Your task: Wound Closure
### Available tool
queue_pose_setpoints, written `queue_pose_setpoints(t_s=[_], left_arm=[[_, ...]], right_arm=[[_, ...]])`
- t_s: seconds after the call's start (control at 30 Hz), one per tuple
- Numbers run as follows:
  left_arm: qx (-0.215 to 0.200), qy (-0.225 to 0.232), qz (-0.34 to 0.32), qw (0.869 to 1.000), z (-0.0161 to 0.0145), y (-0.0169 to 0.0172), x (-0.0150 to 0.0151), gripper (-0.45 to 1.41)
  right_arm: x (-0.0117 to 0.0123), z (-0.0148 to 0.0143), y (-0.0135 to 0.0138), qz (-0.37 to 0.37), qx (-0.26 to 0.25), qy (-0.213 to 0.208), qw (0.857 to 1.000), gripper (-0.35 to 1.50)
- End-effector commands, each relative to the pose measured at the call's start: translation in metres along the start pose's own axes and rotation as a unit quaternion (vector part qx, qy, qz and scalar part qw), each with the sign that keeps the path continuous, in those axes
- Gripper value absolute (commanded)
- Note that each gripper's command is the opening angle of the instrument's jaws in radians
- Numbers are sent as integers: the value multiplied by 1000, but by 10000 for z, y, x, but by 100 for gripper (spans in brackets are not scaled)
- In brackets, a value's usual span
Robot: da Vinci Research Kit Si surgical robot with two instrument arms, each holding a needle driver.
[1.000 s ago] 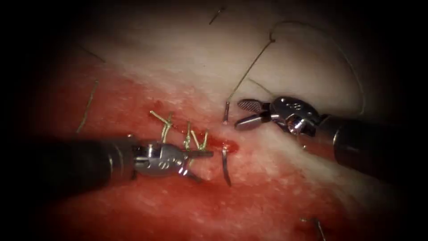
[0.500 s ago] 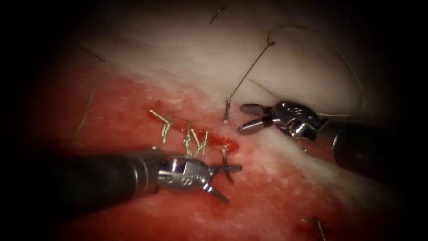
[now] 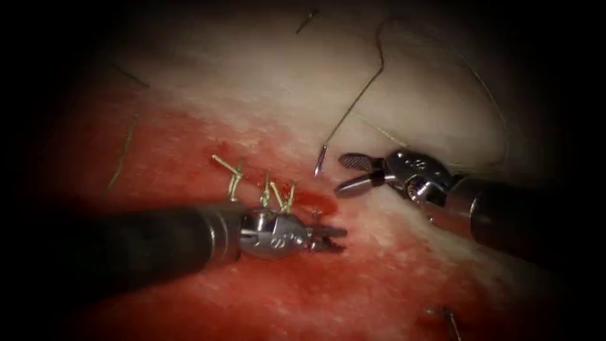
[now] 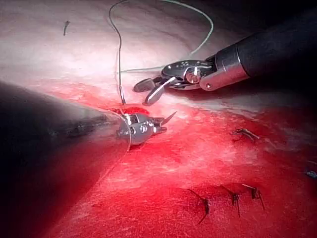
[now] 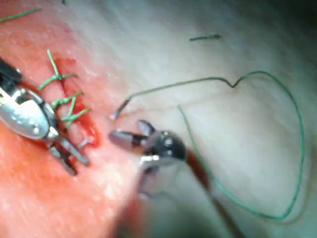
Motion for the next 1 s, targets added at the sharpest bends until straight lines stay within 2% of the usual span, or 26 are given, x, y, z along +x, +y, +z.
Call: queue_pose_setpoints(t_s=[0.03, 0.17, 0.27, 0.37, 0.47, 0.57, 0.67, 0.73, 0.83, 0.93, 1.0], left_arm=[[1, -1, -16, 1000, 3, 1, -2, -45], [9, -2, -75, 997, -8, -2, -1, -45], [23, 21, -128, 991, -14, -7, 9, -45], [14, 45, -167, 985, -19, -9, 20, -45], [-8, 83, -253, 964, -24, -7, 35, -45], [-10, 119, -316, 941, -30, -8, 49, -45], [-25, 135, -389, 911, -36, -10, 62, -45], [-35, 137, -421, 896, -39, -12, 68, -45], [-57, 139, -482, 863, -43, -13, 75, -45], [-80, 142, -507, 846, -50, -8, 82, -45], [-91, 144, -515, 840, -56, -6, 87, -45]], right_arm=[[-2, 7, 2, 2, 0, 1, 1000, 146], [-3, 1, 3, 5, -8, 2, 1000, 146], [-4, -3, 3, 6, -11, 6, 1000, 146], [-6, -6, 0, 9, -10, 10, 1000, 146], [-7, -7, -4, 9, -10, 10, 1000, 146], [-8, -6, -8, 9, -10, 10, 1000, 146], [-11, -5, -11, 8, -11, 10, 1000, 146], [-14, -3, -13, 10, -12, 11, 1000, 146], [-18, -2, -15, 11, -14, 11, 1000, 146], [-21, -1, -17, 12, -13, 12, 1000, 146], [-21, -1, -17, 12, -13, 12, 1000, 146]])
